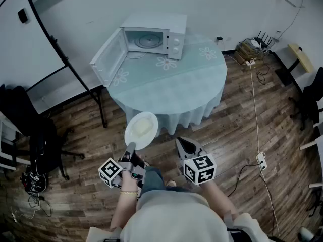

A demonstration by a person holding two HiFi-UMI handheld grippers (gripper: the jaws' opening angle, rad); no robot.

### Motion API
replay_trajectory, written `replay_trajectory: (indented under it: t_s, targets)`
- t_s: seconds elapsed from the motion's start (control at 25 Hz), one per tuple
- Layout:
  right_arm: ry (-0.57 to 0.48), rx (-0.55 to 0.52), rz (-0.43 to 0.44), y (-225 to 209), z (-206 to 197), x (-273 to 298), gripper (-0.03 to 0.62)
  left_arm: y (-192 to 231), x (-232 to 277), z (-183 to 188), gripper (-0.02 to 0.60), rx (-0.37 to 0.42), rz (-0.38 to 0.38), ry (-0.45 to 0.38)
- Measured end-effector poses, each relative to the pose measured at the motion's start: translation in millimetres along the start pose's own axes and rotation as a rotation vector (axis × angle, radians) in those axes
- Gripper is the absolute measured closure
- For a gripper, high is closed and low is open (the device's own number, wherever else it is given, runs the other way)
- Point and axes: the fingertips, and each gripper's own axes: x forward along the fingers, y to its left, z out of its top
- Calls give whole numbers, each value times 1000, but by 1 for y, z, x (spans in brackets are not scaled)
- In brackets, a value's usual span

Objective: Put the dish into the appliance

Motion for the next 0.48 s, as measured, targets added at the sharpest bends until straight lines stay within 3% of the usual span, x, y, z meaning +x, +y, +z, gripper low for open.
replay_trajectory:
  t_s: [0.48]
  targets:
    - [-17,11,-1,21,-24,-59,588,-13,-60,-37,545,48,-15,21]
